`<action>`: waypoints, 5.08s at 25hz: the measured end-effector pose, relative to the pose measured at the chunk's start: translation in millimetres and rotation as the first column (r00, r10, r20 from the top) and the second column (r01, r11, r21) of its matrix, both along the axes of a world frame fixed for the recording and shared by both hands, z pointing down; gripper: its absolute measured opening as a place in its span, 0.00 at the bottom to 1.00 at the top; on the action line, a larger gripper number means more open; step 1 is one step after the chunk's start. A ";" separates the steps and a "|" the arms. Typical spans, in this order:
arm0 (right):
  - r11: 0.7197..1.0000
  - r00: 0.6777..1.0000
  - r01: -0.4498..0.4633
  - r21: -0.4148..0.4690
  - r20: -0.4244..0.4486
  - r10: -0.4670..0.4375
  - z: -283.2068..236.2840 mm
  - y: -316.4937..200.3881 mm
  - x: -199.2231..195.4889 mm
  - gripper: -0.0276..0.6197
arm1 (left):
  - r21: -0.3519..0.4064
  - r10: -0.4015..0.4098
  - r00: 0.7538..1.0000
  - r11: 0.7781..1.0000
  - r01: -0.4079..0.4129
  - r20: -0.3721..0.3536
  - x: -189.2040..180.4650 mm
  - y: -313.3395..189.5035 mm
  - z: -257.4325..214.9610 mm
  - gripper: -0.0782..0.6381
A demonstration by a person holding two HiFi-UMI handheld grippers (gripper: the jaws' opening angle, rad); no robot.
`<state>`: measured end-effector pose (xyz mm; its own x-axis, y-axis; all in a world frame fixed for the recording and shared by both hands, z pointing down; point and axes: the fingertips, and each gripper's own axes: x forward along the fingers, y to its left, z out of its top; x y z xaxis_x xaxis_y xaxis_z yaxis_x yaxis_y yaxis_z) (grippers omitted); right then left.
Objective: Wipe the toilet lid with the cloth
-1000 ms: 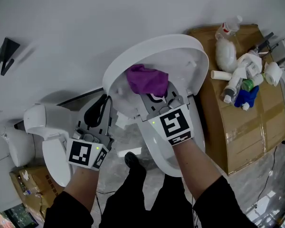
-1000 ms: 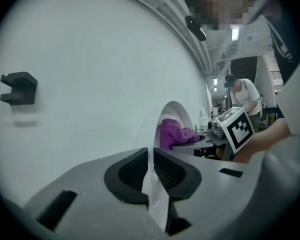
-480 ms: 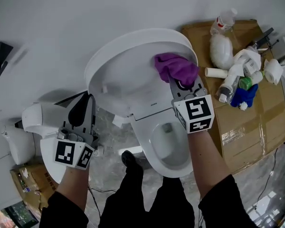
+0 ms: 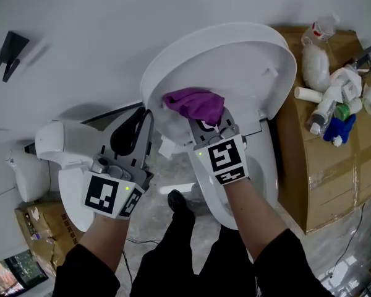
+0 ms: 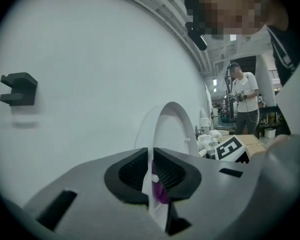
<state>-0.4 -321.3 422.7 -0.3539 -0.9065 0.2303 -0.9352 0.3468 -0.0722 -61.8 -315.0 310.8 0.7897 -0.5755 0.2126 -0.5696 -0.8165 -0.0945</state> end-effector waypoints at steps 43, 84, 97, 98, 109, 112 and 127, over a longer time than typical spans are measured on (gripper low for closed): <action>0.998 0.998 0.034 -0.051 -0.044 -0.036 69.5 7.5 -58.2 0.13 | 0.042 0.028 0.998 0.999 -0.025 -0.061 1.1 0.4 -0.4 0.17; 0.992 0.994 -0.080 -0.099 -0.083 0.072 153.1 21.4 17.1 0.13 | 0.139 0.001 0.997 0.990 0.009 -0.073 -9.3 23.2 23.8 0.17; 0.997 0.994 0.032 -0.069 -0.103 -0.039 157.7 11.4 -77.6 0.13 | 0.090 -0.004 0.997 0.996 0.010 -0.071 -43.4 35.3 76.5 0.17; 0.997 0.994 0.033 -0.066 -0.100 -0.040 158.4 10.7 -76.7 0.13 | 0.092 -0.008 0.998 0.996 0.015 -0.069 -44.8 33.6 79.8 0.17; 0.990 0.982 -0.076 -0.121 -0.181 0.053 201.3 32.3 66.3 0.13 | 0.017 -0.066 0.997 0.998 0.067 -0.050 -32.9 28.7 127.4 0.17; 0.984 0.976 -0.127 -0.124 -0.195 0.101 206.8 35.9 107.4 0.13 | 0.027 -0.054 0.998 0.998 0.055 -0.035 -26.2 25.9 132.6 0.17; 0.918 0.902 -0.381 -0.106 -0.258 0.345 233.4 57.5 221.9 0.13 | 0.046 -0.011 1.000 0.999 0.011 -0.001 -24.4 30.5 141.2 0.17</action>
